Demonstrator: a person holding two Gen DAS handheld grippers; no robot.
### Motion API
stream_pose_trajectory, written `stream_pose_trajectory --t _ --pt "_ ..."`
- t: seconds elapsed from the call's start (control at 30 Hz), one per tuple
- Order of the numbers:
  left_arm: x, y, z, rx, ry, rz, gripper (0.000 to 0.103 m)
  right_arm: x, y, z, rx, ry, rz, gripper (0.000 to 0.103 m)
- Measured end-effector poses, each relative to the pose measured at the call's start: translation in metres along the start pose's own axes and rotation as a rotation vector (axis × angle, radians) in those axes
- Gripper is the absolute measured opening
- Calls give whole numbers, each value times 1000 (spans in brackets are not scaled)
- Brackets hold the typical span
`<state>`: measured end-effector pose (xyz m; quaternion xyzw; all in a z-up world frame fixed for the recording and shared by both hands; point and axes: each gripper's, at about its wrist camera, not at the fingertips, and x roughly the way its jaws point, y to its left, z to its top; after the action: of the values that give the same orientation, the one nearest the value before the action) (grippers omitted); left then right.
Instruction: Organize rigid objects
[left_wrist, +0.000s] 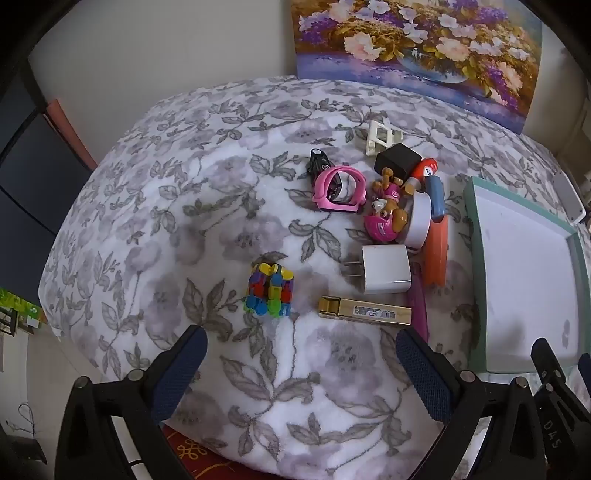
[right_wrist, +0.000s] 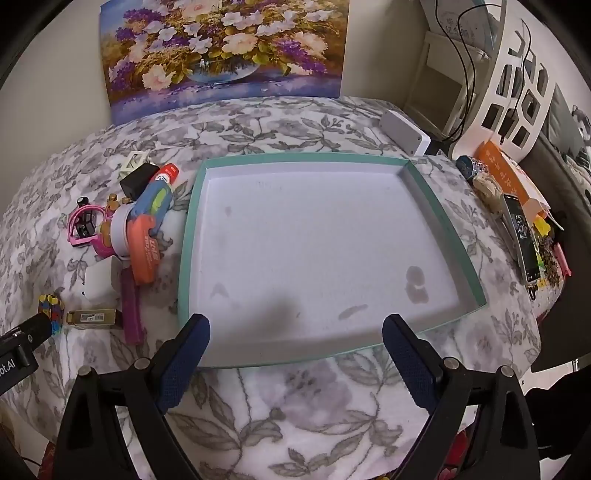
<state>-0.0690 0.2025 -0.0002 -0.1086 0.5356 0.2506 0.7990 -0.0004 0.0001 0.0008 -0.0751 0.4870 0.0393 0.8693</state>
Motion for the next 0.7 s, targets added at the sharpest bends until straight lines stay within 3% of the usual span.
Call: stream_pose_trajectory --t 0.7 --pt "0 1 2 0 3 -2 103 1 -4 -3 4 10 4 95"
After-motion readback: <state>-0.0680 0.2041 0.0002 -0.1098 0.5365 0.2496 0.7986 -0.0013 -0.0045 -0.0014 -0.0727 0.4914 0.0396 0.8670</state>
